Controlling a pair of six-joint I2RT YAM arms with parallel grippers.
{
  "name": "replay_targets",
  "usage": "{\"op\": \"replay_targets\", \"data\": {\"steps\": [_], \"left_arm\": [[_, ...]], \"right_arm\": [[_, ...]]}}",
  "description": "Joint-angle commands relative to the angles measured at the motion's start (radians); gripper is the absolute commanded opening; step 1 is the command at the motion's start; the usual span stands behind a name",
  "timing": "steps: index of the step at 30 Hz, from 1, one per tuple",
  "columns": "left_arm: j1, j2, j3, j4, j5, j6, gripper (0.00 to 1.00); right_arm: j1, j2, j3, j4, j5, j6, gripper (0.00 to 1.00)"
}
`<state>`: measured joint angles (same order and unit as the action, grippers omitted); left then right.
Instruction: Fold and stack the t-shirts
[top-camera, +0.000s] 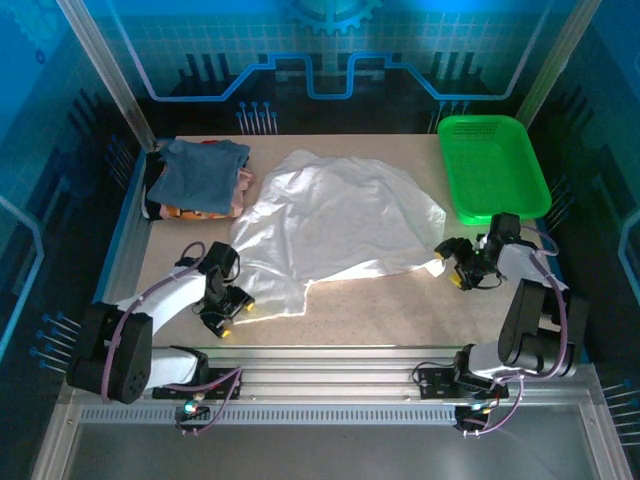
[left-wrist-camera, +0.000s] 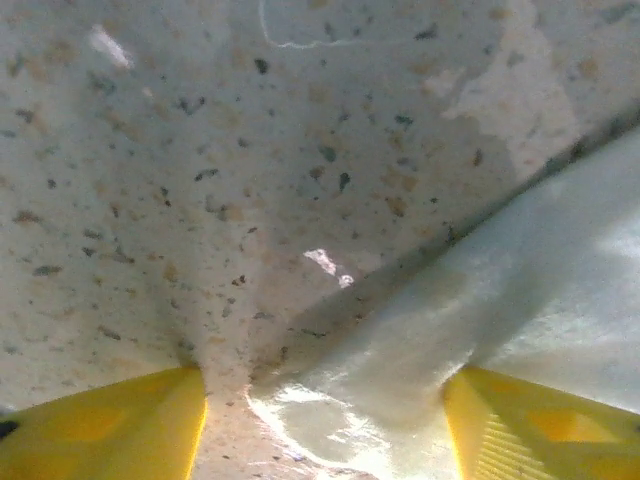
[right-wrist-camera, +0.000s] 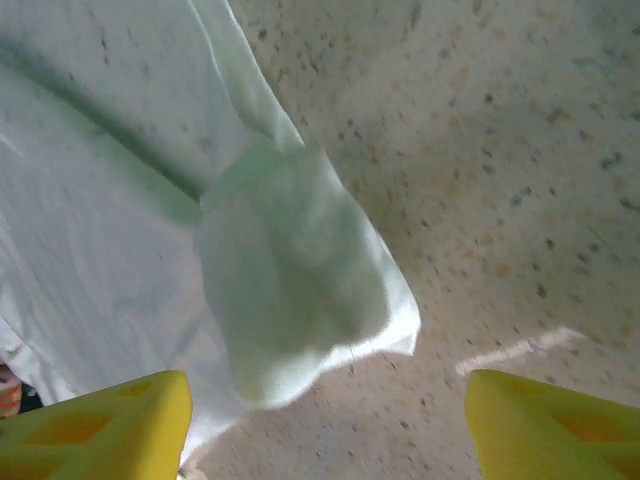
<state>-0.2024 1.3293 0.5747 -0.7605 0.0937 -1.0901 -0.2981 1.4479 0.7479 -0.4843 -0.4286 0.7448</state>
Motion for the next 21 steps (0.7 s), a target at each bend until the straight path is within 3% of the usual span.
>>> {"op": "replay_targets", "data": {"steps": [1,4,6,8,12,16,19,21], "left_arm": [[-0.006,0.137,-0.059,0.418,0.100,-0.026,0.41],[-0.004,0.172,-0.056,0.455,0.113,-0.027,0.19],[0.005,0.171,-0.044,0.446,0.113,-0.016,0.00],[0.017,0.149,-0.034,0.424,0.107,0.008,0.00],[0.047,0.118,-0.010,0.375,0.115,0.057,0.00],[0.047,0.109,-0.002,0.374,0.129,0.068,0.00],[0.049,0.101,-0.006,0.376,0.131,0.067,0.00],[0.055,0.102,-0.006,0.374,0.132,0.079,0.00]], "right_arm": [[-0.014,0.042,0.041,0.071,-0.029,0.070,0.71],[-0.011,0.094,0.052,0.073,-0.008,0.079,0.59],[-0.005,0.125,0.061,0.078,0.007,0.074,0.39],[0.007,0.142,0.073,0.082,0.010,0.070,0.26],[0.060,0.147,0.126,0.005,0.021,0.019,0.14],[0.073,0.070,0.095,-0.079,0.084,-0.004,0.20],[0.080,0.037,0.064,-0.090,0.127,-0.021,0.43],[0.085,0.057,0.054,-0.055,0.126,-0.021,0.51]]}}
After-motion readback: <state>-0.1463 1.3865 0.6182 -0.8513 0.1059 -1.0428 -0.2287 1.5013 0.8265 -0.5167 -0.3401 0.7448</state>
